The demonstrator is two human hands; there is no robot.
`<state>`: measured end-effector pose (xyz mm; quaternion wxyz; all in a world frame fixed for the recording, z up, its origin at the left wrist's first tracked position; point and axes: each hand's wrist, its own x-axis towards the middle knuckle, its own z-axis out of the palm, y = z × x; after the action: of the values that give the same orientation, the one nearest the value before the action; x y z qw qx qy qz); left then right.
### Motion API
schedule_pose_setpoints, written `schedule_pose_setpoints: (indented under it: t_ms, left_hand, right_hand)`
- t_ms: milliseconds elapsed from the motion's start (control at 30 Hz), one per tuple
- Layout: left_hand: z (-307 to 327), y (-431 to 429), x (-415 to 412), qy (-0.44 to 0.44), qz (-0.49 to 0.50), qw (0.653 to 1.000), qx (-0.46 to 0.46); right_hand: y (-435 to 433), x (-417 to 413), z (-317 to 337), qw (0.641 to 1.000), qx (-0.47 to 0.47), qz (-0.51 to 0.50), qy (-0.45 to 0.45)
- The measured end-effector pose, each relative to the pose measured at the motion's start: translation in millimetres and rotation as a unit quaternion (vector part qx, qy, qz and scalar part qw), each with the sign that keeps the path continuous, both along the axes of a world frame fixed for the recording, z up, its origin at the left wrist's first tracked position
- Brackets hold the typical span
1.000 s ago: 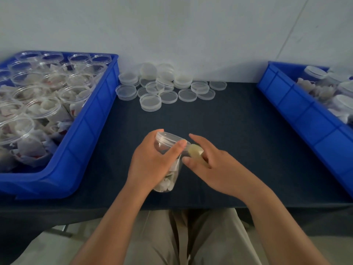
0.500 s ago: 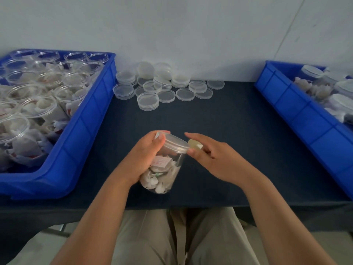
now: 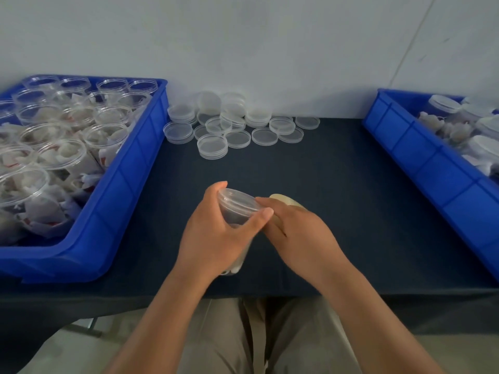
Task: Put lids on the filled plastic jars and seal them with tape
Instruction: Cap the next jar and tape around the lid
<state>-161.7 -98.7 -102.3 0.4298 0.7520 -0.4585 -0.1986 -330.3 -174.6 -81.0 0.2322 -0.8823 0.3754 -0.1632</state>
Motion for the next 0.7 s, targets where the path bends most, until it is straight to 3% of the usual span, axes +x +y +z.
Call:
schedule_pose_setpoints:
  t_ms: [200, 333, 400, 500, 633, 700]
  left_hand:
    - [3.1, -6.8, 12.7, 0.047, 0.017, 0.999, -0.02]
    - [6.6, -9.4, 22.7, 0.064, -0.02, 0.998, -0.021]
    - [3.3, -11.4, 27.2, 0.142, -0.044, 0.989, -0.017]
    - [-6.7, -11.4, 33.6, 0.313, -0.126, 0.941, -0.029]
    - [-14.6, -12.5, 38.9, 0.379, -0.187, 0.906, -0.017]
    - [-14.8, -14.5, 40.1, 0.375, -0.174, 0.91, -0.021]
  right_hand:
    - [-10.6, -16.1, -6.4, 0.991, 0.132, 0.037, -0.003]
    - [-21.2, -29.5, -3.3, 0.992, 0.107, 0.061, -0.016]
    - [-30.0, -31.2, 0.3, 0.994, 0.101, 0.052, 0.007]
    - [-36.8, -27.2, 4.3, 0.992, 0.108, 0.059, 0.023]
    - [-31.2, -12.4, 8.1, 0.988, 0.119, 0.097, 0.01]
    - [-27.8, -7.7, 7.9, 0.99, 0.109, 0.093, -0.01]
